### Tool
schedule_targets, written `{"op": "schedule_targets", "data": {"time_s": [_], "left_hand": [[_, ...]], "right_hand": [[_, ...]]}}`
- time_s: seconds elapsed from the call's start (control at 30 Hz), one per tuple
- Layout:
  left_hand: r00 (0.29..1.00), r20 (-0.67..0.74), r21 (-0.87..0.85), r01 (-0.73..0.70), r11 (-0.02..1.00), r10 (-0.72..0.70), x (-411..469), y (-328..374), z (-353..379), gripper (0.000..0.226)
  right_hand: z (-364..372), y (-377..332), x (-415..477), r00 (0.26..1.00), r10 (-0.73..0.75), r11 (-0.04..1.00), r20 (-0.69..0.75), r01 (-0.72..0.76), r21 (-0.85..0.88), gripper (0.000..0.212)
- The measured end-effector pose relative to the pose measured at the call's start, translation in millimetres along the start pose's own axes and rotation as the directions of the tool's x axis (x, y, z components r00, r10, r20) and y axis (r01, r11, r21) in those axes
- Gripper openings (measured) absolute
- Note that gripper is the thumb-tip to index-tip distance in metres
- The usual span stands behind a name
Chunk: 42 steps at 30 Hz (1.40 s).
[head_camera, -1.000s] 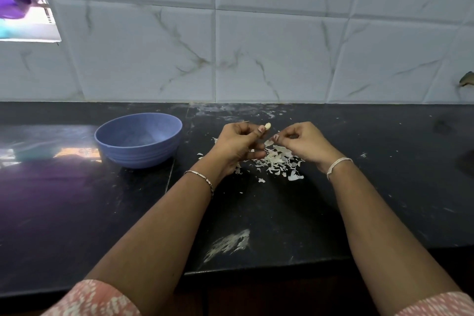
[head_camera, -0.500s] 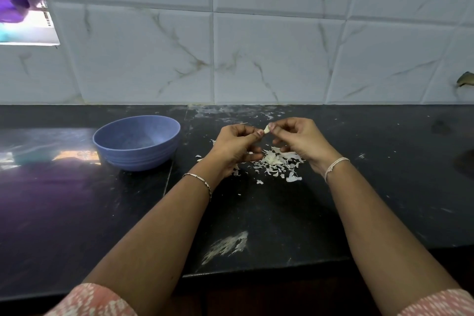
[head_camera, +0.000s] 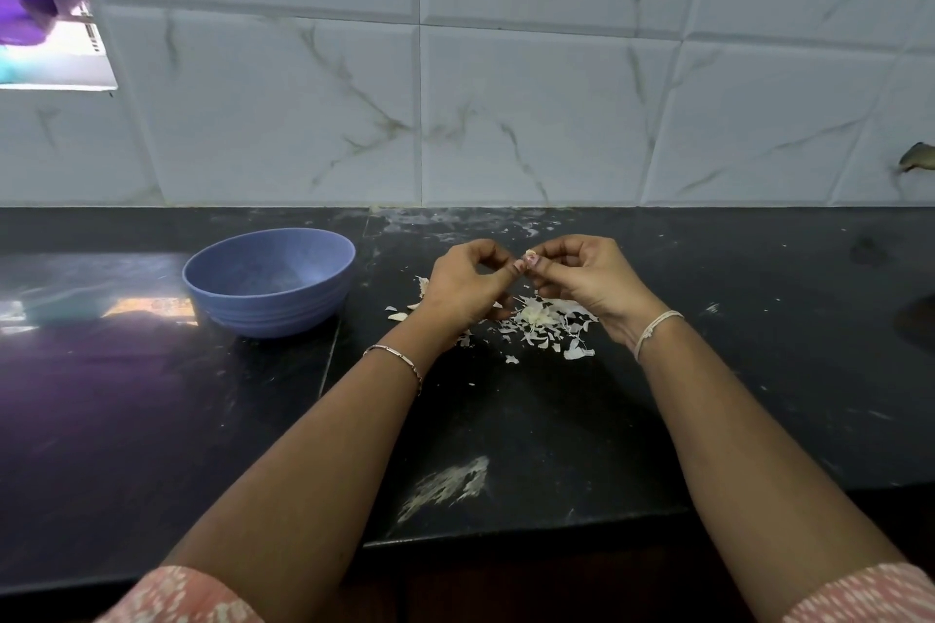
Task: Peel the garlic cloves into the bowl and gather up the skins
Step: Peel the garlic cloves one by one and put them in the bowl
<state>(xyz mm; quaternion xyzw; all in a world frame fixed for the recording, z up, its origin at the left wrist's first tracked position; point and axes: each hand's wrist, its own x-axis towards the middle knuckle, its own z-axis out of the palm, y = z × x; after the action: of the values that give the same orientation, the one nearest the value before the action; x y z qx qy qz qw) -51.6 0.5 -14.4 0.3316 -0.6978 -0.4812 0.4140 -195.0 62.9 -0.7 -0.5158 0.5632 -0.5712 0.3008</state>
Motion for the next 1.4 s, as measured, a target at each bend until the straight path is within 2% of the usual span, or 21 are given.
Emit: {"op": "schedule_targets", "data": {"time_s": [0.27,0.43,0.57,0.73,0.83,0.93,0.97,1.13,1.27,1.4], "left_hand": [[0.999,0.002,0.175,-0.036,0.984,0.036,-0.9,2.2,4.6,0.015],[0.988,0.006,0.419,-0.14,0.897,0.152,3.6,-6.2,2.6,0.006],[0.982,0.028,0.457,-0.18,0.871,0.189,3.5,-8.8,1.9,0.016],[0.984,-0.012,0.344,-0.163,0.925,0.177,2.0,-5.3,0.5,0.019],[0.987,-0.007,0.291,-0.152,0.945,0.161,1.5,-4.5,0.4,0.015],[0.992,-0.027,0.286,-0.114,0.951,0.127,0.2,-2.9,1.6,0.039],[0.993,-0.035,0.272,-0.101,0.957,0.115,-0.3,-2.3,2.0,0.04],[0.997,-0.041,0.089,-0.055,0.995,0.059,0.5,-0.6,1.7,0.014],[1.0,0.01,-0.043,0.015,0.999,-0.014,-1.0,0.3,0.6,0.021],[0.998,0.023,-0.114,0.053,0.992,-0.05,-1.0,-1.5,0.0,0.015]], "right_hand": [[-2.1,-0.5,0.3,0.999,0.024,1.0,0.032,-0.024,0.016,0.003],[-5.1,-3.2,2.7,0.997,0.081,0.977,0.014,-0.082,0.194,0.006],[-6.8,-0.8,4.0,0.998,0.063,0.988,0.002,-0.062,0.142,0.011],[-10.6,1.3,3.3,0.998,0.051,0.998,0.029,-0.052,0.047,0.025],[-8.8,2.1,2.9,0.999,0.04,0.999,0.025,-0.04,-0.004,0.02],[-7.3,0.9,2.4,0.999,0.031,0.999,-0.032,-0.031,-0.008,0.012],[-7.4,0.5,2.5,0.999,0.027,1.0,-0.047,-0.027,-0.009,0.01],[-6.5,-0.3,2.2,0.998,-0.024,0.998,-0.051,0.022,-0.053,0.009],[-3.4,-0.7,1.4,0.997,-0.048,0.995,-0.063,0.042,-0.092,0.008],[-1.0,0.6,1.5,0.991,-0.086,0.986,-0.106,0.069,-0.151,0.008]]}}
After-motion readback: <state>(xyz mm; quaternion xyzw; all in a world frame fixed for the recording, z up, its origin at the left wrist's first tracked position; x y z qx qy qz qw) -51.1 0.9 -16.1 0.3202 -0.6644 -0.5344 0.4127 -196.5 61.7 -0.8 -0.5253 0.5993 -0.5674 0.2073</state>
